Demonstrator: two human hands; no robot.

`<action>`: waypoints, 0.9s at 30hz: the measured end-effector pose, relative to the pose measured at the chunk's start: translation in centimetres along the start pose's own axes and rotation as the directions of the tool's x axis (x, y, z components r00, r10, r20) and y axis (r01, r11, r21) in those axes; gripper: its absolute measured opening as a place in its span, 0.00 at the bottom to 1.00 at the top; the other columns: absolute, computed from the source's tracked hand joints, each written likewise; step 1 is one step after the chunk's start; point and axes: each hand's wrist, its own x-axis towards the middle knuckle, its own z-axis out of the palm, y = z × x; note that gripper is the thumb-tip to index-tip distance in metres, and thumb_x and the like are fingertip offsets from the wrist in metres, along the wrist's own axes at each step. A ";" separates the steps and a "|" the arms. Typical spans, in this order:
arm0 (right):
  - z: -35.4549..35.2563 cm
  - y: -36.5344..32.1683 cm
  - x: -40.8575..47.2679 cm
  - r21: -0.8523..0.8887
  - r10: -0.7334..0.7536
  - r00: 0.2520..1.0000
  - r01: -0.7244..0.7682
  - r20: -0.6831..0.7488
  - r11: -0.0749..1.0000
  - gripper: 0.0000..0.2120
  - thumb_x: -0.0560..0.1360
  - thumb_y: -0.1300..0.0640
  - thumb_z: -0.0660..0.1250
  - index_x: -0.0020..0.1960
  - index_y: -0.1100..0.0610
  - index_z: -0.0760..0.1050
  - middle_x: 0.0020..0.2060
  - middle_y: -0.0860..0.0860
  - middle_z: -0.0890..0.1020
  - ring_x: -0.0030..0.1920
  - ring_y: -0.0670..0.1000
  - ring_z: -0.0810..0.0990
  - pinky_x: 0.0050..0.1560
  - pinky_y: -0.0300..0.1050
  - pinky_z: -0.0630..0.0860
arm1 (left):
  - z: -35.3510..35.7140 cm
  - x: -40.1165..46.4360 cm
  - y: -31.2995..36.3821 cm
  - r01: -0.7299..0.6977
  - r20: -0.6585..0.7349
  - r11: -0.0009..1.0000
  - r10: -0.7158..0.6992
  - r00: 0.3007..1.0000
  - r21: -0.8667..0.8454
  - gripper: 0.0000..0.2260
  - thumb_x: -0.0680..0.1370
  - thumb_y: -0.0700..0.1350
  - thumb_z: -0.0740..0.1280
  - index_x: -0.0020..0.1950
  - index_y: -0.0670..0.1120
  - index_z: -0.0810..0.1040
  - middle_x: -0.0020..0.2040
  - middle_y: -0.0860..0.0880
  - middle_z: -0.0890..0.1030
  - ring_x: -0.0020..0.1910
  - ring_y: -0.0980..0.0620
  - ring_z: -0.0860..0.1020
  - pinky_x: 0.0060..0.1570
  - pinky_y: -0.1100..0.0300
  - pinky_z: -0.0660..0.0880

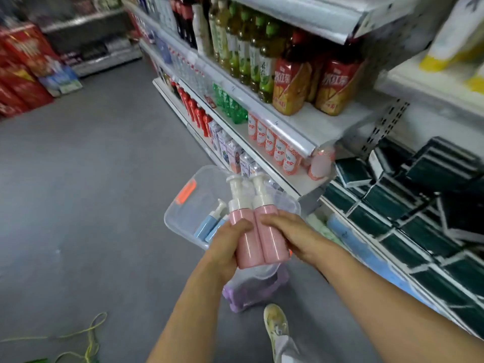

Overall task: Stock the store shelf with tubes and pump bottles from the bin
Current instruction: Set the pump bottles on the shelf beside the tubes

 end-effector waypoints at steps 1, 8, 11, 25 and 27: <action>0.0 -0.2 -1.4 -0.014 -0.023 0.999 0.022 -0.025 1.000 0.23 0.67 0.44 0.73 0.58 0.53 0.78 0.48 0.53 0.86 0.51 0.55 0.84 0.58 0.57 0.78 | 0.5 -1.0 -0.2 -0.023 0.022 0.999 0.022 1.000 0.023 0.16 0.75 0.40 0.64 0.63 0.40 0.75 0.56 0.38 0.82 0.56 0.40 0.81 0.55 0.46 0.78; -2.4 -0.3 -10.2 0.136 -0.042 0.977 0.072 -0.209 0.988 0.19 0.80 0.40 0.57 0.51 0.53 0.79 0.41 0.52 0.84 0.44 0.52 0.81 0.49 0.49 0.76 | 4.6 -6.5 -1.6 -0.097 0.146 0.994 0.089 0.985 0.046 0.22 0.71 0.44 0.72 0.63 0.39 0.75 0.56 0.38 0.82 0.54 0.40 0.81 0.49 0.47 0.80; -3.8 -0.2 -13.6 0.132 -0.083 0.962 0.120 -0.261 0.984 0.14 0.80 0.49 0.61 0.48 0.55 0.80 0.35 0.51 0.83 0.35 0.48 0.79 0.41 0.43 0.73 | 6.6 -8.1 -2.0 -0.061 0.176 0.996 0.048 0.983 0.065 0.22 0.70 0.44 0.74 0.61 0.39 0.76 0.54 0.38 0.83 0.52 0.40 0.82 0.50 0.44 0.80; -10.7 2.0 -27.9 0.200 -0.184 0.908 0.273 -0.377 0.941 0.05 0.77 0.57 0.67 0.50 0.56 0.80 0.39 0.52 0.80 0.40 0.50 0.76 0.42 0.43 0.73 | 16.5 -15.1 -6.5 -0.022 0.317 0.992 -0.018 0.948 0.120 0.16 0.72 0.40 0.72 0.59 0.41 0.76 0.52 0.36 0.83 0.53 0.37 0.81 0.57 0.35 0.75; -11.6 2.6 -30.2 0.201 -0.166 0.905 0.261 -0.391 0.944 0.06 0.76 0.54 0.68 0.49 0.56 0.80 0.38 0.51 0.80 0.39 0.50 0.77 0.43 0.44 0.75 | 18.2 -16.4 -7.7 -0.026 0.335 0.992 -0.018 0.942 0.126 0.11 0.73 0.39 0.70 0.55 0.41 0.78 0.50 0.37 0.83 0.50 0.39 0.81 0.58 0.36 0.74</action>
